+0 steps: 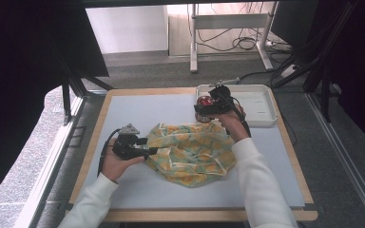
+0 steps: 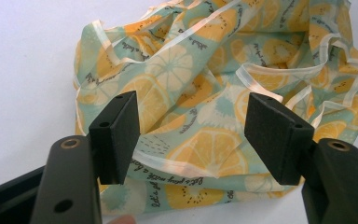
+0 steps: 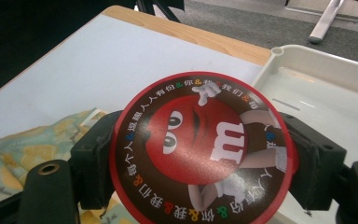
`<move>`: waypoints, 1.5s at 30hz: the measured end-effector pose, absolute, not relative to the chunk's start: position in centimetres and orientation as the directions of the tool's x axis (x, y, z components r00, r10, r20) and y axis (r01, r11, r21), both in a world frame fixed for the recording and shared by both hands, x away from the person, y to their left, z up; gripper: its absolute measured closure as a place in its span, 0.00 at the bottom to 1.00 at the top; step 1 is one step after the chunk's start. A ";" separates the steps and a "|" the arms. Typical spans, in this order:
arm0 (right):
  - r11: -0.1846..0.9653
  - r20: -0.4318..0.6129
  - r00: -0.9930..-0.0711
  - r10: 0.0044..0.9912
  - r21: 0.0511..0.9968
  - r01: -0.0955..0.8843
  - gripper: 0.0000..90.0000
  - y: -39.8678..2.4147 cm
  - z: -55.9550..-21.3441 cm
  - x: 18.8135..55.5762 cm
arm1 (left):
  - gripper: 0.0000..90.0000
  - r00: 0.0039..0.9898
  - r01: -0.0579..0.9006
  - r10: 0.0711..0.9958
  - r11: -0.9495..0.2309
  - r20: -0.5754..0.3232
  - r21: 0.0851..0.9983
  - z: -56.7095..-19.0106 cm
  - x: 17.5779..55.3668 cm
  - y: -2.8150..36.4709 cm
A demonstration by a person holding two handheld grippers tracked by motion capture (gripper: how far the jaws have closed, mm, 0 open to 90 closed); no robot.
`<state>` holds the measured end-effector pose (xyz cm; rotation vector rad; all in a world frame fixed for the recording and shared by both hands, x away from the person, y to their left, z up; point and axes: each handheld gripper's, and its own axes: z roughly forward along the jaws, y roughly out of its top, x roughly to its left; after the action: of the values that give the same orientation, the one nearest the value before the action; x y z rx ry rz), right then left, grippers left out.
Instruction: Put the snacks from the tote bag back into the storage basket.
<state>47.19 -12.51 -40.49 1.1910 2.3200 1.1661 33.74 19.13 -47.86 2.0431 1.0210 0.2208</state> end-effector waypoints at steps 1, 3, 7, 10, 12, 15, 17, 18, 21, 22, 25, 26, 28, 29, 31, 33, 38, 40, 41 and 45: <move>0.331 0.106 -0.616 0.781 0.766 0.551 0.26 -12.5 -40.5 47.3 | 0.40 0.656 0.586 0.730 -0.333 -0.191 0.738 -47.9 33.7 19.1; 0.326 0.104 -0.609 0.786 0.767 0.552 0.26 -12.7 -40.5 47.6 | 0.40 0.656 0.585 0.731 -0.333 -0.190 0.740 -47.9 33.7 19.2; 0.311 0.113 -0.593 0.797 0.765 0.564 0.26 -13.2 -40.7 48.2 | 0.40 0.656 0.586 0.730 -0.333 -0.191 0.738 -47.9 33.7 19.1; 0.310 0.108 -0.587 0.802 0.765 0.564 0.26 -13.5 -40.7 48.6 | 0.40 0.656 0.586 0.730 -0.334 -0.191 0.738 -47.9 33.8 19.1; 0.304 0.110 -0.582 0.805 0.767 0.565 0.26 -13.6 -40.8 48.9 | 0.40 0.655 0.587 0.731 -0.334 -0.191 0.737 -47.9 33.8 19.1; 0.301 0.104 -0.570 0.815 0.764 0.570 0.26 -13.8 -41.1 49.3 | 0.40 0.655 0.588 0.731 -0.335 -0.190 0.736 -48.0 33.8 19.1; 0.301 0.097 -0.563 0.821 0.764 0.571 0.26 -13.8 -41.3 49.6 | 0.40 0.657 0.587 0.730 -0.337 -0.189 0.736 -48.0 33.8 19.0; 0.299 0.098 -0.561 0.822 0.764 0.572 0.26 -13.9 -41.3 49.8 | 0.40 0.656 0.587 0.731 -0.336 -0.190 0.737 -48.0 33.8 19.1; 0.292 0.099 -0.554 0.827 0.766 0.573 0.26 -14.1 -41.5 50.3 | 0.40 0.653 0.588 0.732 -0.331 -0.192 0.738 -47.9 33.8 19.1; 0.291 0.099 -0.551 0.829 0.765 0.574 0.26 -14.1 -41.5 50.4 | 0.40 0.653 0.587 0.732 -0.331 -0.191 0.739 -47.9 33.8 19.2; 0.293 0.088 -0.541 0.837 0.762 0.577 0.26 -14.0 -41.9 51.0 | 0.40 0.653 0.588 0.733 -0.332 -0.191 0.738 -47.9 33.8 19.2; 0.293 0.086 -0.538 0.838 0.760 0.579 0.26 -14.0 -42.1 51.2 | 0.40 0.654 0.588 0.732 -0.333 -0.191 0.738 -47.9 33.8 19.2; 0.291 0.088 -0.532 0.842 0.757 0.586 0.26 -14.0 -42.5 51.5 | 0.40 0.654 0.587 0.732 -0.332 -0.191 0.738 -47.9 33.8 19.1; 0.292 0.085 -0.530 0.844 0.755 0.587 0.26 -13.9 -42.7 51.7 | 0.40 0.655 0.586 0.732 -0.332 -0.190 0.739 -47.9 33.8 19.2; 0.299 0.078 -0.527 0.847 0.748 0.592 0.26 -13.8 -43.2 52.0 | 0.40 0.654 0.587 0.732 -0.331 -0.191 0.739 -47.9 33.8 19.2; 0.299 0.080 -0.523 0.848 0.744 0.598 0.26 -13.8 -43.5 52.4 | 0.40 0.653 0.587 0.733 -0.332 -0.190 0.738 -47.9 33.8 19.2; 0.288 0.087 -0.504 0.859 0.733 0.616 0.26 -13.8 -44.5 53.2 | 0.40 0.655 0.587 0.731 -0.334 -0.191 0.738 -47.9 33.8 19.2; 0.287 0.086 -0.500 0.862 0.730 0.620 0.26 -13.7 -44.8 53.5 | 0.40 0.655 0.586 0.731 -0.333 -0.190 0.739 -47.9 33.8 19.2; 0.288 0.084 -0.499 0.863 0.729 0.621 0.26 -13.6 -45.0 53.6 | 0.39 0.655 0.587 0.731 -0.334 -0.190 0.738 -47.9 33.8 19.3; 0.313 0.058 -0.498 0.865 0.715 0.626 0.26 -13.2 -45.7 53.8 | 0.40 0.655 0.588 0.731 -0.333 -0.192 0.737 -47.9 33.8 19.3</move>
<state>53.81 -13.18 -45.74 1.3362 2.2483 0.9924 33.82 19.32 -47.94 2.0436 1.0226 0.2197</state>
